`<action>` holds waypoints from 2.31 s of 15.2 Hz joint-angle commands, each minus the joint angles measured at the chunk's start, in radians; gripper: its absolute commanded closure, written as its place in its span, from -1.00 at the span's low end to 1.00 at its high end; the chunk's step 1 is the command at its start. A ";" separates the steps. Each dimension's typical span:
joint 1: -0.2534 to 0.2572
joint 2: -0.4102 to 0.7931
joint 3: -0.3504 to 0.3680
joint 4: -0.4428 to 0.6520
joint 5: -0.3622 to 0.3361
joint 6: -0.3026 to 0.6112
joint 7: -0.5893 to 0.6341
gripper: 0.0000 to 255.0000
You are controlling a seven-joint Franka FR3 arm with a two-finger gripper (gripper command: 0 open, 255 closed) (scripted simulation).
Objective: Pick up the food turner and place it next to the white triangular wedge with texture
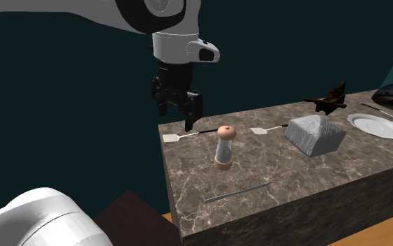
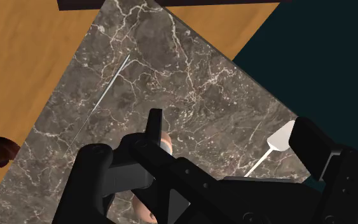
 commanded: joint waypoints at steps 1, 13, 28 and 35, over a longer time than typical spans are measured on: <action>0.000 0.000 0.000 0.000 0.000 0.000 0.000 -1.00; 0.000 0.301 0.212 -0.027 0.078 0.368 0.355 -1.00; -0.019 0.887 0.358 0.274 -0.110 0.657 0.859 -1.00; 0.022 1.104 0.330 0.449 -0.209 0.684 1.018 -1.00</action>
